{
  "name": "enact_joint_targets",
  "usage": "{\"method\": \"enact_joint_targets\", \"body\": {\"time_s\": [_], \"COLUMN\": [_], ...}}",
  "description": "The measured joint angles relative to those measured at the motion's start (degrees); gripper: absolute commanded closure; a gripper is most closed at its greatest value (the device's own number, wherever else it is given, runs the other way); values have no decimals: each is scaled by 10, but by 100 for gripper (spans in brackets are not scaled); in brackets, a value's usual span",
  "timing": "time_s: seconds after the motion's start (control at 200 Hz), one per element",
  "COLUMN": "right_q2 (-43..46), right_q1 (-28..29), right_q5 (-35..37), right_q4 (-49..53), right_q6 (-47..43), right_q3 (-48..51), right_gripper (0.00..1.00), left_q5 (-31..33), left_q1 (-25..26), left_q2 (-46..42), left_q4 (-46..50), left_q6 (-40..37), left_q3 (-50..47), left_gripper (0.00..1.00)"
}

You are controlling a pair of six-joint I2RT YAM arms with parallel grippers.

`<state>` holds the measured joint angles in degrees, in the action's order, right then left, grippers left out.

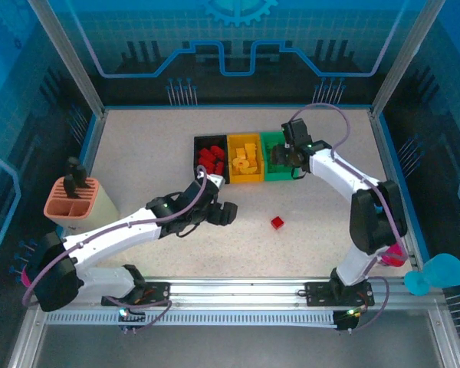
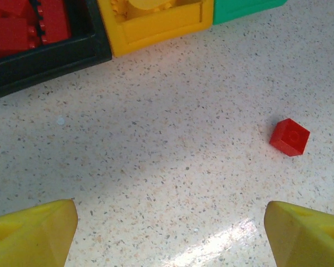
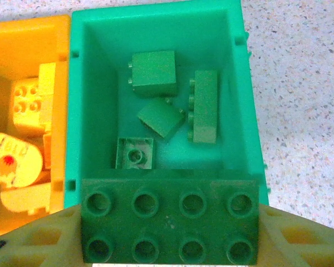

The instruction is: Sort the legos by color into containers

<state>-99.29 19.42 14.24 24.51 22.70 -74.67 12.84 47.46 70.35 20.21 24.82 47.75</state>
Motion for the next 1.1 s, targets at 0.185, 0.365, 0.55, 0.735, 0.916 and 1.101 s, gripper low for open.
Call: {"method": "enact_joint_targets", "body": {"time_s": [0.185,0.365,0.55,0.735,0.916,1.101], "right_q2": [-67,-71,-23,74,159,217], "right_q1": [-6,-6,-5,0,1,1], "right_q5": [-4,-9,-10,-12,-16,-25], "right_q4": [31,39,37,24,8,3], "right_q6": [-9,-4,2,9,21,33], "right_q3": [-76,-79,-24,42,105,160], "right_gripper": [23,17,16,13,10,9], "left_q5": [5,11,13,13,11,9], "left_q1": [19,25,28,49,85,135], "left_q2": [-3,-5,-4,38,130,238], "left_q4": [0,0,0,0,6,18], "left_q6": [8,8,8,3,-17,-40], "left_q3": [-7,-7,-7,17,92,178], "left_gripper": [12,12,12,12,12,12]}}
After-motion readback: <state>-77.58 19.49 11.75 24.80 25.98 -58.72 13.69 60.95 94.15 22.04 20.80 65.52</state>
